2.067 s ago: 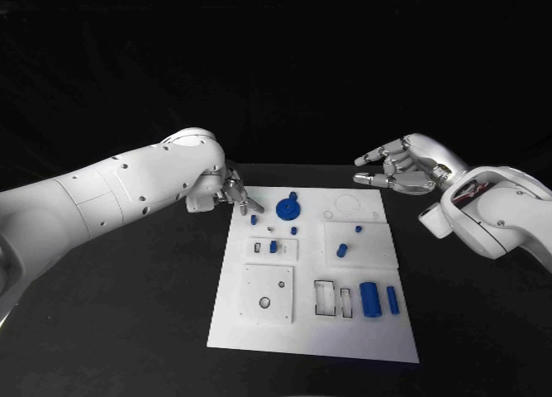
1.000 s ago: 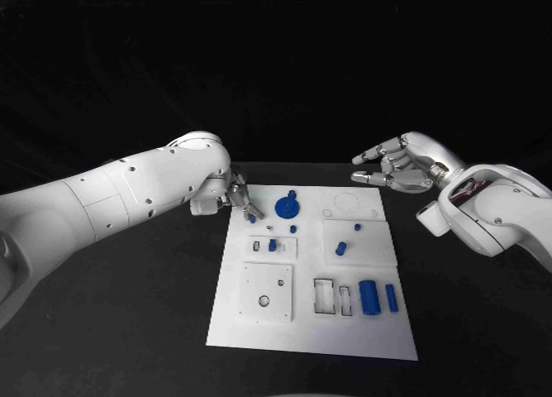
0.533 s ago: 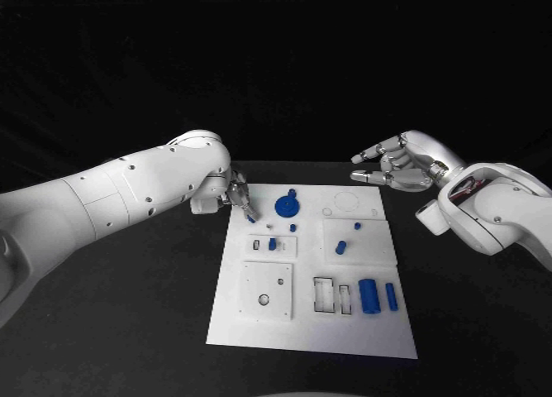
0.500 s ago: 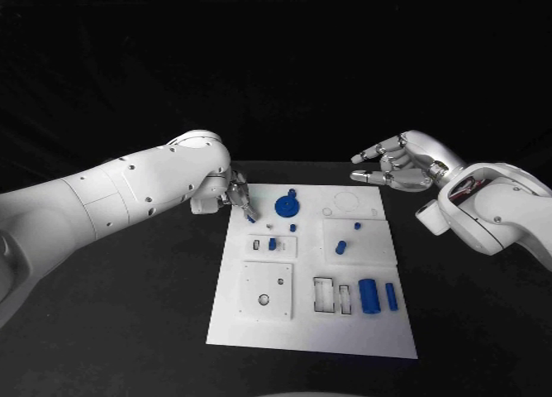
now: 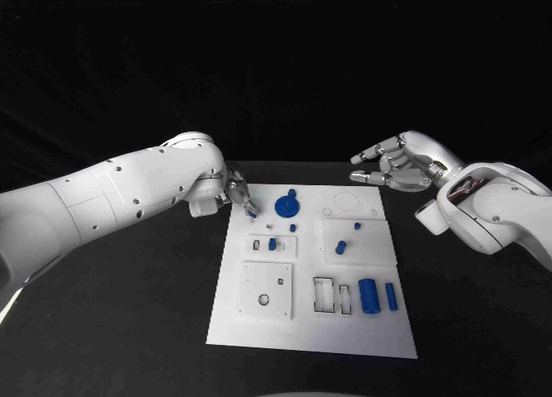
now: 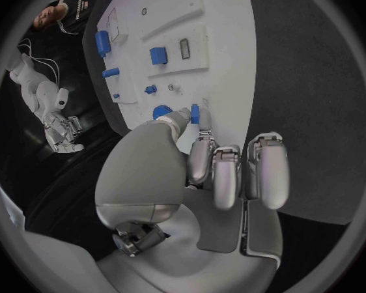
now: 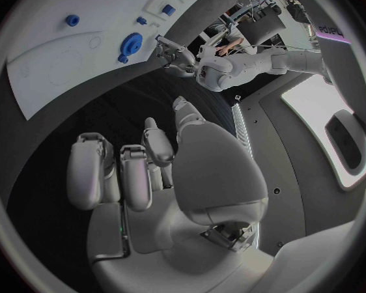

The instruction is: Assemble the parts on the task board

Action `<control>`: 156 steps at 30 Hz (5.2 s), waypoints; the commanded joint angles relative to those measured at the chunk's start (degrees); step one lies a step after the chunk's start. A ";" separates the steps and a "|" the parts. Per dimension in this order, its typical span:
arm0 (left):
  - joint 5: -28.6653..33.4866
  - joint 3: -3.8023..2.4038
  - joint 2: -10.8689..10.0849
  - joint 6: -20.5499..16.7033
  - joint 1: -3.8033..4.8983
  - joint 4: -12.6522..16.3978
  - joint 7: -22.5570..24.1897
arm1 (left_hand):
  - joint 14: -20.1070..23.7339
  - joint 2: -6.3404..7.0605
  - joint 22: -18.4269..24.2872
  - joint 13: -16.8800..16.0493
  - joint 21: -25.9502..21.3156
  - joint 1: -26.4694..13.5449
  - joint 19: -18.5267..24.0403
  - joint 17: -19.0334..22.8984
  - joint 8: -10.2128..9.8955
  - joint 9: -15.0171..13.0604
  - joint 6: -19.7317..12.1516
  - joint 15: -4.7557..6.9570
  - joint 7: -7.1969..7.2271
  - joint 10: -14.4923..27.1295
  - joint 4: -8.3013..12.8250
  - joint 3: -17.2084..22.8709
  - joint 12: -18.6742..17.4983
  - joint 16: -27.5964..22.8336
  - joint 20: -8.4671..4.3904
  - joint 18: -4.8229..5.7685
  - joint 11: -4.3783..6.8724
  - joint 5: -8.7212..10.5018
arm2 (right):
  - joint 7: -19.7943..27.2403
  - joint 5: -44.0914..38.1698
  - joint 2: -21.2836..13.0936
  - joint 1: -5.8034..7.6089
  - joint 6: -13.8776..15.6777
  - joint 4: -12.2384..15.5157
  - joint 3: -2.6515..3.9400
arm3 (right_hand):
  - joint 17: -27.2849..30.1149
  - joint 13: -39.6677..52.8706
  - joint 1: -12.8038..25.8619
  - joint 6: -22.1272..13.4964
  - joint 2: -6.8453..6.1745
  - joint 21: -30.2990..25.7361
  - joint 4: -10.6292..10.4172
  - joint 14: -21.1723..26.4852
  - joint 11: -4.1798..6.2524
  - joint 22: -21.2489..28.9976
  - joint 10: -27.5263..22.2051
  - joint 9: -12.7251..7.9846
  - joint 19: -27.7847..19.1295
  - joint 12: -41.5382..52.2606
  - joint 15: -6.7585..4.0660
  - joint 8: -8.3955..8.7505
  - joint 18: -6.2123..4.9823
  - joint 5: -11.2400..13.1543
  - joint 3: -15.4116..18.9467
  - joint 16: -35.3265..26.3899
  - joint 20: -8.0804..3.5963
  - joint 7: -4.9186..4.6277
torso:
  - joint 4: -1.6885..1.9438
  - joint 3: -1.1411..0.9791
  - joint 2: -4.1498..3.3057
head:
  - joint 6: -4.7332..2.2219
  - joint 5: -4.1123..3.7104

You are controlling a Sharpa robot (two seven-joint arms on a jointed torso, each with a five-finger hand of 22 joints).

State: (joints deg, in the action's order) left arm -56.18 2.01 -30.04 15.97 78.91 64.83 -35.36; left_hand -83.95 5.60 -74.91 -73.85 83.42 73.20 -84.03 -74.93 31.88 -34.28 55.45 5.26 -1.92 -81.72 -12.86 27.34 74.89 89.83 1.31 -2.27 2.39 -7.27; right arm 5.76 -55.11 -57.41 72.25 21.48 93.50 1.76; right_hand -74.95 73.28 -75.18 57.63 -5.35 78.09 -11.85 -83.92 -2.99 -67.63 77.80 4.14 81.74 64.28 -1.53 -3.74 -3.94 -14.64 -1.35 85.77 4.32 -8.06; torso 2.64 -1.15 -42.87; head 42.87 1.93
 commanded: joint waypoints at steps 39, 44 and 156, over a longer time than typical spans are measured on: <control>-8.37 1.40 -13.04 -22.40 -6.64 25.46 -0.63 | -6.05 3.04 -6.61 -1.07 0.72 -5.44 -3.12 -15.07 3.86 -1.30 -0.20 0.57 0.46 -1.00 10.19 16.19 1.29 0.17 -0.91 0.28 0.28 -0.71 | 0.12 0.08 -0.10 -0.72 -1.16 -0.46 -0.19 | -9.15 -0.02 0.01 -0.25 0.40 -0.16 0.03 -4.60 0.02 0.06 -0.41 0.09 -0.31 -0.11 0.11 -0.24 -0.53 -0.19 0.22 -0.36 0.08 0.11 | 0.82 -0.01 0.63 | 1.02 -0.10; -8.76 1.45 -12.66 -21.14 -6.91 24.79 -0.97 | -6.05 3.04 -6.55 -0.97 0.68 -5.47 -3.10 -15.07 3.87 -1.29 -0.21 0.58 0.46 -0.95 10.21 16.25 1.20 0.17 -0.91 0.27 0.29 -0.71 | 0.12 0.09 -0.05 -0.76 -1.19 -0.49 -0.19 | -9.15 -0.02 0.01 -0.25 0.40 -0.16 0.03 -4.60 0.02 0.06 -0.41 0.09 -0.31 -0.11 0.11 -0.24 -0.53 -0.19 0.22 -0.36 0.08 0.11 | 0.66 -0.04 0.61 | 1.24 -0.02; -7.65 1.60 -10.52 -13.99 -7.34 21.61 -1.85 | -6.05 5.68 -8.78 -3.83 2.06 -18.46 -3.86 -15.07 5.52 1.55 3.14 1.47 1.97 -2.56 3.53 7.73 3.81 0.17 -1.70 0.76 1.38 -0.64 | 0.34 0.11 -0.16 -0.80 -1.25 -0.22 -0.19 | -8.94 -0.20 0.05 -0.21 0.50 -0.27 -0.09 -4.55 0.03 0.19 -0.50 0.11 -0.34 -0.28 0.10 -0.27 -0.55 -0.24 0.56 -0.56 0.07 0.12 | 0.81 -0.02 0.67 | 2.94 -0.46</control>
State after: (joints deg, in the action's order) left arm -64.25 3.54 -40.65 1.18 71.67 86.53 -36.99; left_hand -83.96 11.44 -74.90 -74.92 85.21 55.34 -84.03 -74.91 37.38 -32.78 58.16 6.44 0.11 -83.64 -9.33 35.23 78.39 89.83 0.08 -2.26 3.89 -7.93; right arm 5.72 -54.95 -57.60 71.49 20.83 93.20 1.56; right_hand -74.91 73.12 -75.18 57.63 -5.35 78.09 -12.01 -83.92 -2.99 -67.46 77.80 4.16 81.74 64.28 -1.53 -3.74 -3.95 -14.63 -1.19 85.55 4.33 -8.06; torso 3.44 -1.16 -42.19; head 45.80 1.44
